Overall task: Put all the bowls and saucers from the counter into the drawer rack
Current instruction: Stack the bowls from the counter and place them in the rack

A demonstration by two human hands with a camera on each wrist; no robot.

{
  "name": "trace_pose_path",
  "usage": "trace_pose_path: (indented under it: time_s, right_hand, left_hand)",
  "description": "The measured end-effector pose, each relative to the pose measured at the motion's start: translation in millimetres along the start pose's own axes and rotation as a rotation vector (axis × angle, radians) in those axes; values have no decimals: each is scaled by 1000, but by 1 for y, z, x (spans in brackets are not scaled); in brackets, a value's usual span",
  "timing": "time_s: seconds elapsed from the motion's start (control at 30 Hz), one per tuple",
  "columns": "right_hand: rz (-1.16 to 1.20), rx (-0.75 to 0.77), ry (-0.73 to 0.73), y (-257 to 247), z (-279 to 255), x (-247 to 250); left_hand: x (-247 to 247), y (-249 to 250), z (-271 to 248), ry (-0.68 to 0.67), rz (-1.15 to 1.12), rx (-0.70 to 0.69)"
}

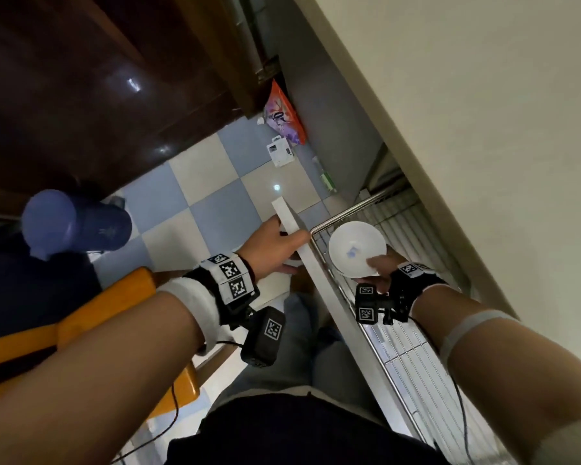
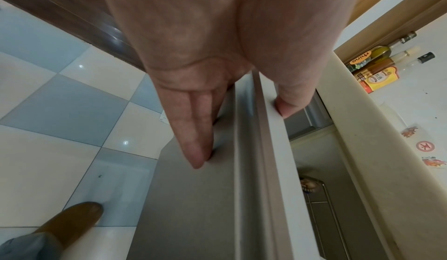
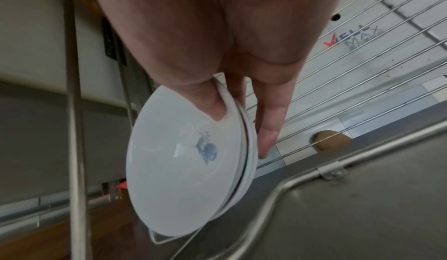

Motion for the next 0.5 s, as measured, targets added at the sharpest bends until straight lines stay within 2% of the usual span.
trace_pose_path:
  time_s: [0.33, 0.5]
  right_hand:
    - [107, -31, -28, -7, 22, -18]
    - [83, -30, -25, -3, 28, -17]
  left_hand:
    - [1, -2, 0, 21, 22, -29]
    - [1, 0, -2, 22, 25, -19]
Point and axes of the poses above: each hand's wrist, its own z-axis towards the middle knuckle, its own x-axis out of the back of the hand, y = z × x, the point moved 1 cm from there along z, towards the middle knuckle, and after that the axes turned 7 degrees about -x, right-handed, at the moved point
